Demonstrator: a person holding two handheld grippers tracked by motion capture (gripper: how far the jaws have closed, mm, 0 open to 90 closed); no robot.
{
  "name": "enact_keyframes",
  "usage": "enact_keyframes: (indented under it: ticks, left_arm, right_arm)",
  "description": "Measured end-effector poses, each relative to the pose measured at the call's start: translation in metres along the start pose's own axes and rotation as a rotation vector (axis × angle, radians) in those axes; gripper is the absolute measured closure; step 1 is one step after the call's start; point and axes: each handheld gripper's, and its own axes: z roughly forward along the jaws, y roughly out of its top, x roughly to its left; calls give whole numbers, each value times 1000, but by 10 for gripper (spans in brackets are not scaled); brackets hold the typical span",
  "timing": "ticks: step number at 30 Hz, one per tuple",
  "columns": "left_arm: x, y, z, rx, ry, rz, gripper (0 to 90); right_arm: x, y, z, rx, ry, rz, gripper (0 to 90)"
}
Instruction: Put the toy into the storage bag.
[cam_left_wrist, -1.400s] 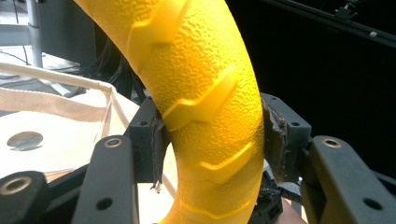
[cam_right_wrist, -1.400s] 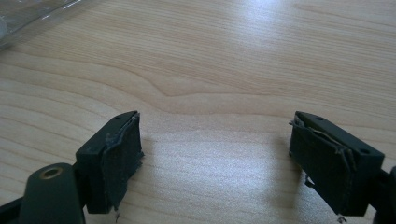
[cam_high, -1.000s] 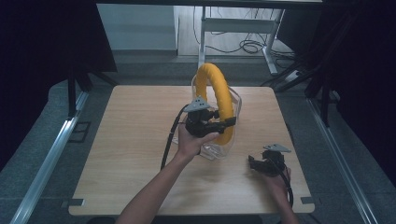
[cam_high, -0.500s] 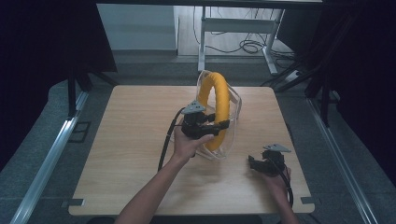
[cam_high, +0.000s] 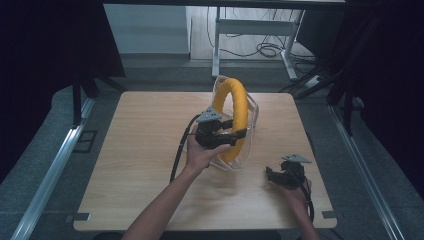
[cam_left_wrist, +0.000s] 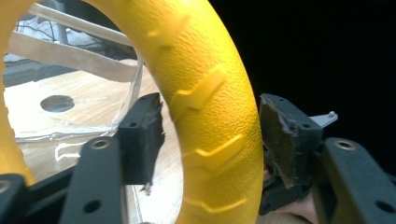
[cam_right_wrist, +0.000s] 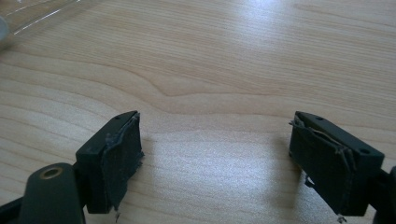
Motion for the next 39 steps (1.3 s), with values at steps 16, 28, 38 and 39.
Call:
enact_keyframes:
  ticks: [16, 28, 38, 39]
  left_arm:
    - [16, -7, -47, -41, 40, -5, 330]
    - [26, -28, -81, 1, 64, 14, 317]
    - [31, -52, -104, 46, 67, -3, 309]
    - [31, -56, -107, 54, 66, -8, 308]
  right_arm:
    - [0, 0, 0, -2, 0, 5, 173]
    - [0, 0, 0, 0, -2, 9, 173]
    - [0, 0, 0, -1, -3, 10, 173]
    - [0, 0, 0, -1, -3, 11, 173]
